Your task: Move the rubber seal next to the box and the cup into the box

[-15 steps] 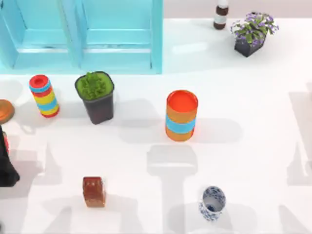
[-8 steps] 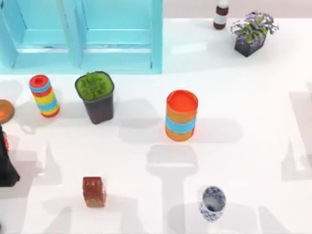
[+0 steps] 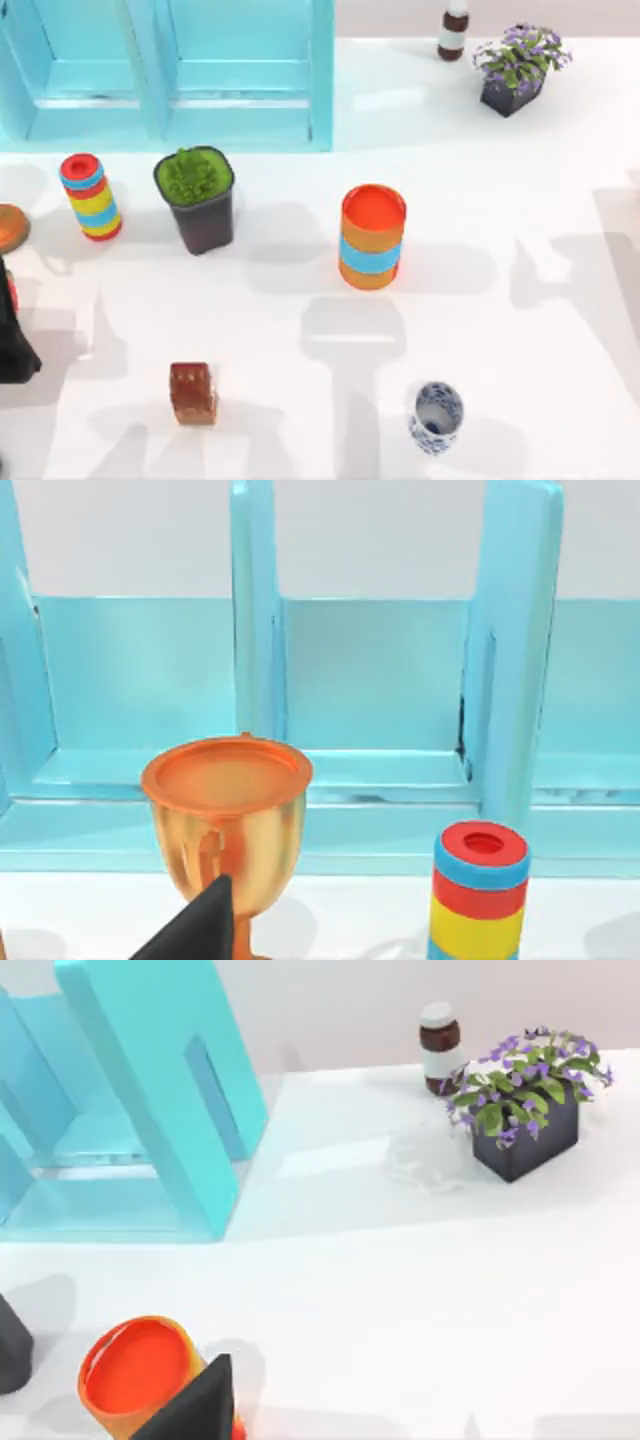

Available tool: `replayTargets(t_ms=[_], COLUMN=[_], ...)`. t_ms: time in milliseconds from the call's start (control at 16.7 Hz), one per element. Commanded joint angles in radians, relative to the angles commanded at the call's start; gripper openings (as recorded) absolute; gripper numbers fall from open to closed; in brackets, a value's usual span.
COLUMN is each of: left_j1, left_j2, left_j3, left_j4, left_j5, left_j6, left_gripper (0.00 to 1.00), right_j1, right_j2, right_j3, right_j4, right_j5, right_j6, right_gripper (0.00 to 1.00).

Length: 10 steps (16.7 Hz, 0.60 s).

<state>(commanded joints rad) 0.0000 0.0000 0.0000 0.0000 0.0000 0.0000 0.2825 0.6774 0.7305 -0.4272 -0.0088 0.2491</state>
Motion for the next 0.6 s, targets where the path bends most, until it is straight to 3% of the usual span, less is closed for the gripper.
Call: replayTargets(t_ms=[600], left_j1=[0.000], left_j2=[0.000], left_j3=[0.000], left_j4=[0.000], left_j5=[0.000], left_j6=[0.000], left_gripper=[1.00], right_j1=[0.391], right_j2=[1.030], right_j3=[1.023], right_j4=[-0.658], right_j5=[0.004], right_j6=[0.390], right_gripper=[1.00])
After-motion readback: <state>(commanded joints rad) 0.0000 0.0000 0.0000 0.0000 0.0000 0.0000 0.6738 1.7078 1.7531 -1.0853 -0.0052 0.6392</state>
